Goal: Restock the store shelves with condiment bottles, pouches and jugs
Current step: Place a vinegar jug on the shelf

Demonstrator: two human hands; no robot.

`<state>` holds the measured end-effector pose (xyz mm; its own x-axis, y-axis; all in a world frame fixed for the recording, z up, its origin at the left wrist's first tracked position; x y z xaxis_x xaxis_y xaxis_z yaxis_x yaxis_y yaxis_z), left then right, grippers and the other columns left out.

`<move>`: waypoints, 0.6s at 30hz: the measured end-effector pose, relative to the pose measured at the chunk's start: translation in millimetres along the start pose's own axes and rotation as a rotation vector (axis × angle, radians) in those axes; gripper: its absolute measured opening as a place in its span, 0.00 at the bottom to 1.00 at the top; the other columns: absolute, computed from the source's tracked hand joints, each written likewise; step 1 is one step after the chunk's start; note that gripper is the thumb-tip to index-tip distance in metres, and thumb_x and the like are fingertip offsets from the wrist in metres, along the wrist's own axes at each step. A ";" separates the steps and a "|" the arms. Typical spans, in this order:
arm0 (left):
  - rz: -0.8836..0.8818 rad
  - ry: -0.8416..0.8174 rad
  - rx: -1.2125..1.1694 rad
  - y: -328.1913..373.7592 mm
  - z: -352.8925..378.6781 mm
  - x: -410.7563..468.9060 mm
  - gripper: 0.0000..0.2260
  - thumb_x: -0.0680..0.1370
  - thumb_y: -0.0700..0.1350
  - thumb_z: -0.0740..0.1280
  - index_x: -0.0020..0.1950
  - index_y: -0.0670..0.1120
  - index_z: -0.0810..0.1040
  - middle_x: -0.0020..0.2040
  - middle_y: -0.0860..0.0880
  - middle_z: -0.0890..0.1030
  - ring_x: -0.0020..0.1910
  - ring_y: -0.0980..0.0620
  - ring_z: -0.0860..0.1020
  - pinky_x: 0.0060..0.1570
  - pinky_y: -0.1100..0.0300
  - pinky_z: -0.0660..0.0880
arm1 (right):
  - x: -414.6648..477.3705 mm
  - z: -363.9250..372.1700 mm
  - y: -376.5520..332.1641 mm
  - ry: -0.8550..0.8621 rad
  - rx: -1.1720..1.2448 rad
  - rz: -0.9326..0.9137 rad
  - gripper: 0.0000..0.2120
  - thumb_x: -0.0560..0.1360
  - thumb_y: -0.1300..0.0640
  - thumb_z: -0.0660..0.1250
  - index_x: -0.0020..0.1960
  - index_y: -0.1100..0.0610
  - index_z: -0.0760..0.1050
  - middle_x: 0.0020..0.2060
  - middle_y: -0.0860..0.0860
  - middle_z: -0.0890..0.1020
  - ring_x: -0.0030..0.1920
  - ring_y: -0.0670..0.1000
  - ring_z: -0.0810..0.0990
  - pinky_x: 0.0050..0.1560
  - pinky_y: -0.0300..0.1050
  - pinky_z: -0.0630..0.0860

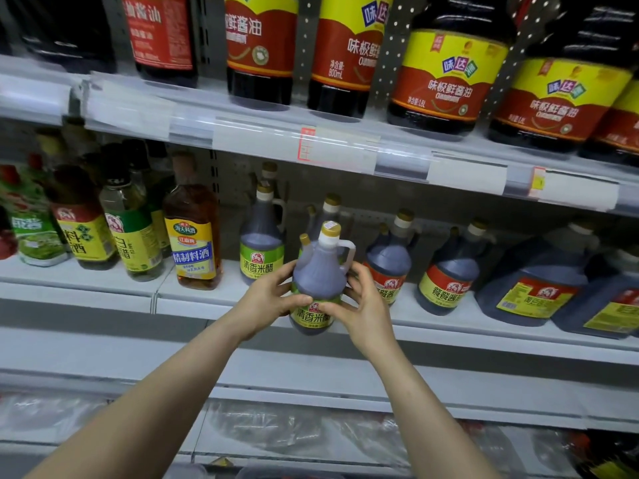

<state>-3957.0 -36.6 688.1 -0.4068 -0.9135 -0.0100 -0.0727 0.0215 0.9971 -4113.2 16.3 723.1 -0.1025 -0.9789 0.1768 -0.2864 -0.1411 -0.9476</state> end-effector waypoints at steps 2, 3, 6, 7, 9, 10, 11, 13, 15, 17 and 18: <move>0.004 0.003 0.009 0.8 -0.3 4.4 0.35 0.74 0.40 0.74 0.78 0.52 0.64 0.73 0.53 0.73 0.71 0.49 0.71 0.65 0.44 0.75 | 5.5 0.0 3.4 -0.004 0.005 0.006 0.31 0.70 0.59 0.79 0.63 0.37 0.69 0.62 0.37 0.79 0.63 0.41 0.78 0.59 0.42 0.79; 0.008 0.005 0.007 1.1 -0.2 7.0 0.35 0.74 0.39 0.74 0.78 0.51 0.64 0.73 0.53 0.73 0.72 0.49 0.71 0.66 0.43 0.74 | 8.2 0.2 4.9 -0.009 0.006 0.008 0.31 0.71 0.59 0.79 0.65 0.38 0.69 0.63 0.37 0.78 0.65 0.43 0.77 0.61 0.44 0.78; 0.014 0.022 0.000 1.5 -0.2 12.1 0.35 0.75 0.38 0.73 0.78 0.50 0.63 0.72 0.53 0.73 0.72 0.51 0.70 0.66 0.44 0.73 | 15.7 0.6 7.9 -0.013 -0.011 0.017 0.32 0.71 0.59 0.78 0.68 0.41 0.68 0.65 0.39 0.77 0.67 0.46 0.76 0.64 0.45 0.77; 0.019 0.032 0.005 2.0 -0.4 13.4 0.35 0.75 0.38 0.73 0.78 0.50 0.63 0.72 0.53 0.73 0.73 0.51 0.70 0.67 0.45 0.73 | 17.9 0.5 8.6 -0.007 -0.022 0.022 0.32 0.72 0.59 0.78 0.69 0.42 0.67 0.66 0.39 0.76 0.67 0.46 0.75 0.64 0.45 0.77; 0.039 0.059 0.024 3.8 -1.0 16.0 0.34 0.76 0.39 0.72 0.79 0.49 0.63 0.72 0.53 0.73 0.73 0.52 0.69 0.69 0.47 0.71 | 21.4 1.0 9.3 0.006 -0.035 0.025 0.33 0.72 0.58 0.78 0.71 0.43 0.66 0.65 0.38 0.75 0.66 0.45 0.75 0.63 0.40 0.76; 0.049 0.073 0.038 4.8 -0.8 16.8 0.33 0.76 0.39 0.72 0.79 0.48 0.63 0.72 0.53 0.73 0.72 0.52 0.70 0.70 0.47 0.71 | 22.3 1.4 10.3 0.012 -0.036 0.026 0.33 0.73 0.58 0.77 0.72 0.44 0.66 0.65 0.38 0.75 0.66 0.44 0.75 0.62 0.38 0.75; 0.055 0.087 0.052 5.2 -0.6 16.5 0.33 0.76 0.40 0.72 0.79 0.48 0.63 0.72 0.53 0.73 0.72 0.52 0.70 0.70 0.48 0.71 | 22.3 1.5 11.7 0.018 -0.036 0.028 0.33 0.74 0.58 0.76 0.73 0.44 0.66 0.66 0.39 0.75 0.67 0.45 0.74 0.62 0.37 0.75; 0.064 0.093 0.089 3.8 1.2 14.9 0.33 0.76 0.41 0.72 0.79 0.49 0.62 0.70 0.57 0.74 0.70 0.55 0.71 0.68 0.54 0.71 | 20.6 2.8 15.7 0.023 -0.034 0.040 0.33 0.75 0.58 0.75 0.75 0.45 0.64 0.70 0.42 0.74 0.69 0.46 0.73 0.66 0.42 0.75; 0.074 0.074 0.148 0.2 4.6 12.0 0.35 0.76 0.41 0.73 0.79 0.51 0.61 0.68 0.61 0.73 0.69 0.57 0.71 0.66 0.62 0.71 | 16.4 5.7 20.9 0.014 -0.034 0.056 0.35 0.75 0.58 0.74 0.77 0.46 0.62 0.72 0.43 0.73 0.70 0.45 0.72 0.68 0.45 0.74; 0.079 0.065 0.186 -3.5 6.7 10.2 0.35 0.76 0.38 0.72 0.79 0.51 0.60 0.67 0.63 0.72 0.68 0.56 0.71 0.64 0.66 0.70 | 12.3 8.6 26.2 0.001 -0.047 0.071 0.35 0.76 0.58 0.74 0.78 0.47 0.62 0.69 0.39 0.74 0.68 0.42 0.73 0.65 0.38 0.74; 0.083 0.069 0.193 -4.9 6.8 10.1 0.35 0.76 0.37 0.72 0.79 0.51 0.60 0.66 0.64 0.72 0.68 0.57 0.71 0.63 0.69 0.69 | 11.2 10.2 28.3 -0.005 -0.052 0.076 0.34 0.77 0.57 0.73 0.78 0.47 0.62 0.66 0.35 0.74 0.64 0.39 0.75 0.61 0.32 0.74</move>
<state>-3967.0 -43.2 682.6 -0.3562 -0.9307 0.0835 -0.2173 0.1694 0.9613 -4112.7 -0.2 695.5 -0.1214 -0.9872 0.1033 -0.3273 -0.0585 -0.9431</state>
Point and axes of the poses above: each hand's wrist, its own x-axis towards the middle knuckle, its own z-axis out of the palm, y = z × x, the point moved 10 cm from there along x, towards the middle knuckle
